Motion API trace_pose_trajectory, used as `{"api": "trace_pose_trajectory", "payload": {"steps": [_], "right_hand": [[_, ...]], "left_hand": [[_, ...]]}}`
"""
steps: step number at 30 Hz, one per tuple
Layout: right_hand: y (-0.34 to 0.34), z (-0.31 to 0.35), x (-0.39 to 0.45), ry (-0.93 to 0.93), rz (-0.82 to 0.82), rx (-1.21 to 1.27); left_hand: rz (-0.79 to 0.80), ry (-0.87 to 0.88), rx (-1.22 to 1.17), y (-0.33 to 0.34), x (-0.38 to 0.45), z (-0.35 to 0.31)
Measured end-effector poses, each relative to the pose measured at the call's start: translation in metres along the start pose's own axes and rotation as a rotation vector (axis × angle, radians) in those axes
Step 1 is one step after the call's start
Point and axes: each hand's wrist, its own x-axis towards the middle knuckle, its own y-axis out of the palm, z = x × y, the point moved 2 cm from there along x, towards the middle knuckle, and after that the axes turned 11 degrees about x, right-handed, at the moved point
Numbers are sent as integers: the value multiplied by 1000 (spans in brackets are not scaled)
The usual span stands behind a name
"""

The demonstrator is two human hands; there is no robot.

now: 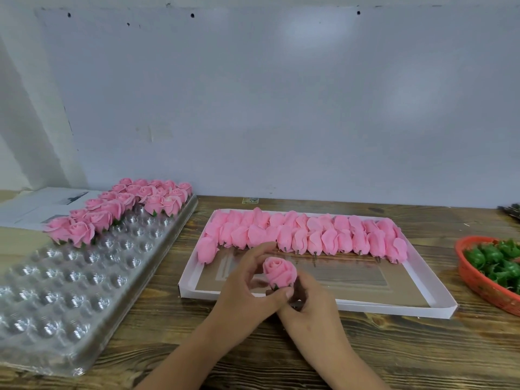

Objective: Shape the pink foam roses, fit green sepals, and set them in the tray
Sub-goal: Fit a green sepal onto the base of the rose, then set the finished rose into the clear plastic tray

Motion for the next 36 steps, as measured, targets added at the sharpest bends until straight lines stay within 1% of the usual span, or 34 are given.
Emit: {"api": "trace_pose_trajectory", "payload": {"steps": [3,8,11,13,15,16,19,22,25,28,30,34,36], "right_hand": [[3,3,0,-11,31,6],[6,7,-2,-29,96,-10],[6,4,-3,10,86,8],[5,1,-4,29,58,-9],[4,0,-6,26,27,-28],[4,-1,-6,26,16,-30],[3,0,-6,22,-7,-42],[5,1,-5,10,-12,-61],[8,1,-6,34,13,-103],[9,0,-8,57,26,-125],[10,-1,-8,89,34,-114],[13,0,-9,114,58,-99],[14,0,-10,130,55,-92]], "left_hand": [[-1,-30,-22,-4,1,2],[50,-59,-29,-17,4,2],[56,-88,-62,-28,7,-6],[50,-81,-11,-47,11,-12],[-2,-85,57,-75,19,-14],[-62,-107,100,-90,24,-12],[-276,-219,161,-137,42,8],[-397,-321,251,-185,55,39],[-446,-403,303,-222,69,73],[-485,-463,335,-243,86,98],[-515,-485,356,-250,98,110],[-549,-474,507,-250,115,123],[-554,-494,532,-245,120,129]]}}
